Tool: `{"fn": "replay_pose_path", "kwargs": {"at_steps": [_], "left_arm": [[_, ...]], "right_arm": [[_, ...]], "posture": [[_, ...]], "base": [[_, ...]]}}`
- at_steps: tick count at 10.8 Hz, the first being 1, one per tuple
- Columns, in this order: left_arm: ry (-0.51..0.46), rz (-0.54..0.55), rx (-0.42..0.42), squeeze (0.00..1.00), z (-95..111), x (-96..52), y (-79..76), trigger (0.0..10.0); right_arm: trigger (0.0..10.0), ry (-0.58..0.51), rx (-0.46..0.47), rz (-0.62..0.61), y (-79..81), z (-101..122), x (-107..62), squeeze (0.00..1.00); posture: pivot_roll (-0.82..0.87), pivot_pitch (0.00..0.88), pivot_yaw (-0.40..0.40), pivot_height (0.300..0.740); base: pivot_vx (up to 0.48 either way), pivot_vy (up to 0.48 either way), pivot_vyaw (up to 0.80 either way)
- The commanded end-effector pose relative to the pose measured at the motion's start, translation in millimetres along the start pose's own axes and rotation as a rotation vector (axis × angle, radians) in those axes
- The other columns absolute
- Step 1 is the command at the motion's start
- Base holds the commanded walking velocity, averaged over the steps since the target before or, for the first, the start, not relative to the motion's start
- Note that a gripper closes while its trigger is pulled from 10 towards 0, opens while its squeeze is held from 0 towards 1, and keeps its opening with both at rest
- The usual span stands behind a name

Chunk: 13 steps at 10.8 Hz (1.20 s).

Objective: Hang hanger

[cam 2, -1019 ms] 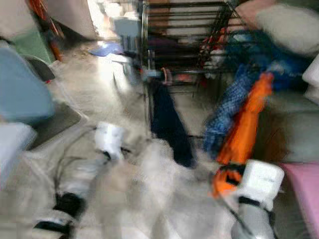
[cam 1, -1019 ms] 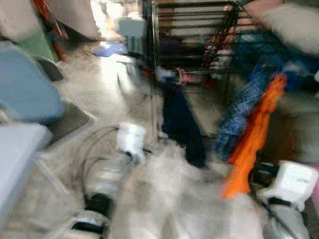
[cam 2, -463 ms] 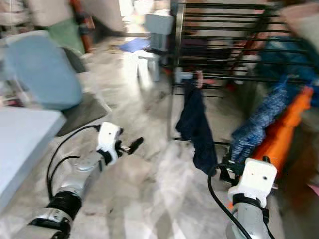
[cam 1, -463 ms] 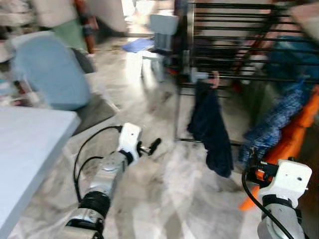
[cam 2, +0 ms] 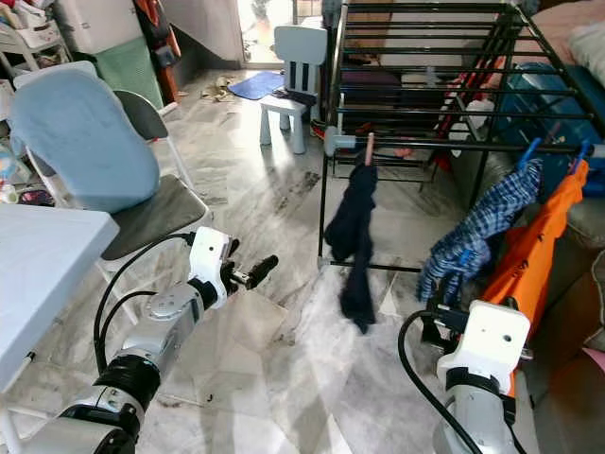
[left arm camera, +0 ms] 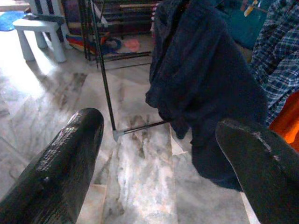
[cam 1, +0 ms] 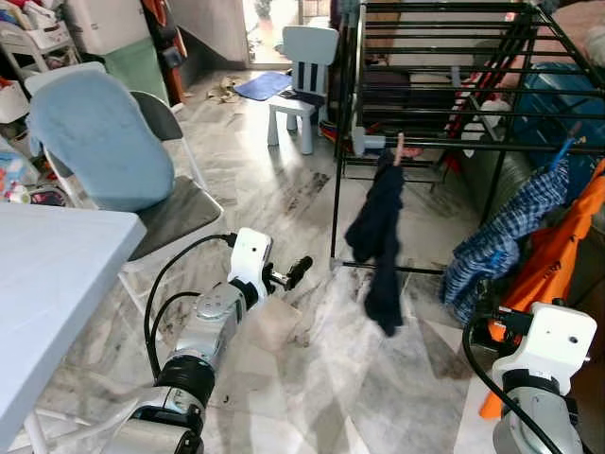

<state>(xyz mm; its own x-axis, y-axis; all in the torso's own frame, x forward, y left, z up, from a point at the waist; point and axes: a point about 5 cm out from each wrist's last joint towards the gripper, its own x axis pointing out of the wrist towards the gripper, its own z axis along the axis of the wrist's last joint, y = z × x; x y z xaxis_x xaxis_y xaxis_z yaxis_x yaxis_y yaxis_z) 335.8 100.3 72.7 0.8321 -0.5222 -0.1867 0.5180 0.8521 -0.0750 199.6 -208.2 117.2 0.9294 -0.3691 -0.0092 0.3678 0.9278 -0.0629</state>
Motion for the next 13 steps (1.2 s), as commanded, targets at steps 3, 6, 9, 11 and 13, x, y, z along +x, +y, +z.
{"fn": "replay_pose_path", "kwargs": {"at_steps": [3, 6, 9, 11, 13], "left_arm": [[0.002, 0.005, 0.004, 0.00, 0.1, -0.1, 1.9, 10.0], [0.004, 0.002, -0.004, 0.00, -3.8, -2.6, 1.0, 10.0], [-0.005, -0.007, -0.017, 0.00, -3.3, -2.6, -0.6, 10.0], [-0.029, -0.021, -0.041, 0.00, -1.0, -3.2, -1.4, 10.0], [-0.025, -0.036, -0.044, 0.00, -3.8, -3.5, -4.9, 10.0]], "right_arm": [[10.0, -0.007, 0.003, 0.009, 0.9, 2.8, 2.3, 0.00], [10.0, -0.002, 0.001, 0.020, 2.2, 1.5, 2.8, 0.00], [10.0, -0.003, 0.000, 0.023, 2.3, 2.0, 2.4, 0.00], [10.0, 0.000, -0.005, 0.025, 1.4, 1.8, 0.3, 0.00], [10.0, 0.004, -0.007, 0.029, 2.1, 0.7, 0.0, 0.00]], "posture": [[-0.06, 0.000, 0.019, 0.740], [-0.05, 0.000, 0.013, 0.740], [-0.06, 0.000, 0.010, 0.740], [-0.06, 0.000, 0.010, 0.740], [-0.07, 0.000, 0.014, 0.740]], "base": [[0.000, 0.000, 0.00], [0.000, 0.000, 0.00], [0.000, 0.000, 0.00], [0.000, 0.000, 0.00], [0.000, 0.000, 0.00]]}}
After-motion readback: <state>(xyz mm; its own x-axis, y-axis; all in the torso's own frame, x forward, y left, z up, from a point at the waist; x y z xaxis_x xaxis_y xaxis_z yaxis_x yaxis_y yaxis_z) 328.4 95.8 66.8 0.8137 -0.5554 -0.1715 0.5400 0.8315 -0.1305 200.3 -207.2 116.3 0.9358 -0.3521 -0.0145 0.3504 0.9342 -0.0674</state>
